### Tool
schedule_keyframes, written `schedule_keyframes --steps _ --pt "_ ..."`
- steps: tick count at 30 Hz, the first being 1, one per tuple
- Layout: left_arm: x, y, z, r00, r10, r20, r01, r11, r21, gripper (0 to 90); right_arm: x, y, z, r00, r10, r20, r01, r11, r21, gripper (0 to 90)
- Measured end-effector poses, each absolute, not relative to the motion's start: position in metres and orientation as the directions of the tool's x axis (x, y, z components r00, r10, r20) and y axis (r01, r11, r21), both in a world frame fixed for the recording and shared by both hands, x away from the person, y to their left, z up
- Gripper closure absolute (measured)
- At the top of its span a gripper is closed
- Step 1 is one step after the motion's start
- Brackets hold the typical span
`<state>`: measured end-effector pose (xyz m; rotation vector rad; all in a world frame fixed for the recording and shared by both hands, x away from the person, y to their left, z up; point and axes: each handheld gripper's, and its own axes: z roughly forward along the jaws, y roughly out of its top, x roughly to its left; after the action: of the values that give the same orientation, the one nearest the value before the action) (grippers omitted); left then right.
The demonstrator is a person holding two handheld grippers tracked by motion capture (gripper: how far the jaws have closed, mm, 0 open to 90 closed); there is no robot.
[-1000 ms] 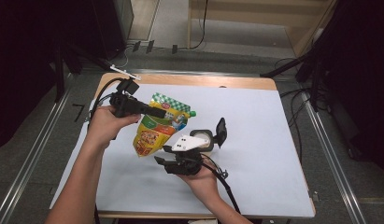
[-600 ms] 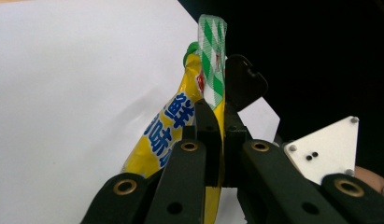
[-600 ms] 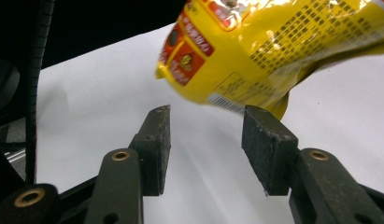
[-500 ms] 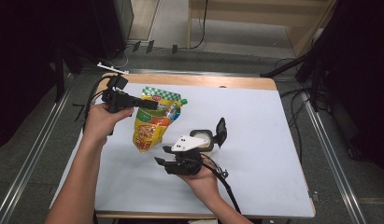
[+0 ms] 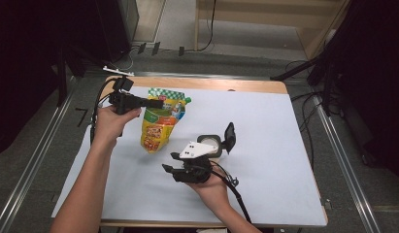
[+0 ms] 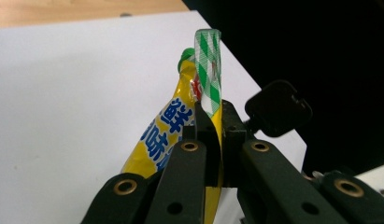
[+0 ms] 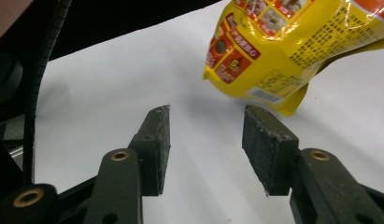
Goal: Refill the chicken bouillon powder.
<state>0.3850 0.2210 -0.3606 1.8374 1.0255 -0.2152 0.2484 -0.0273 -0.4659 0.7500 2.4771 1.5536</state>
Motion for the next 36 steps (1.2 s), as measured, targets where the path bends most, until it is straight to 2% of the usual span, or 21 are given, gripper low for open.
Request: schedule_keyframes --steps 4,15,22,36 --pt "0.387 0.221 -0.361 0.65 0.571 -0.501 0.681 -0.144 0.718 90.0 0.248 -0.029 -0.466 -0.866 0.475 0.155 0.345 0.343 0.874 53.2" --pt "0.388 0.228 -0.363 0.636 0.58 -0.509 0.701 -0.159 0.696 89.7 0.248 -0.03 -0.466 -0.865 0.478 0.155 0.346 0.344 0.873 53.2" --pt "0.386 0.231 -0.363 0.64 0.581 -0.503 0.698 -0.165 0.697 84.2 0.248 -0.029 -0.466 -0.866 0.475 0.155 0.348 0.349 0.87 53.2" --pt "0.379 0.238 -0.355 0.647 0.596 -0.475 0.685 -0.181 0.706 81.1 0.248 -0.027 -0.467 -0.87 0.468 0.151 0.343 0.357 0.869 53.3"
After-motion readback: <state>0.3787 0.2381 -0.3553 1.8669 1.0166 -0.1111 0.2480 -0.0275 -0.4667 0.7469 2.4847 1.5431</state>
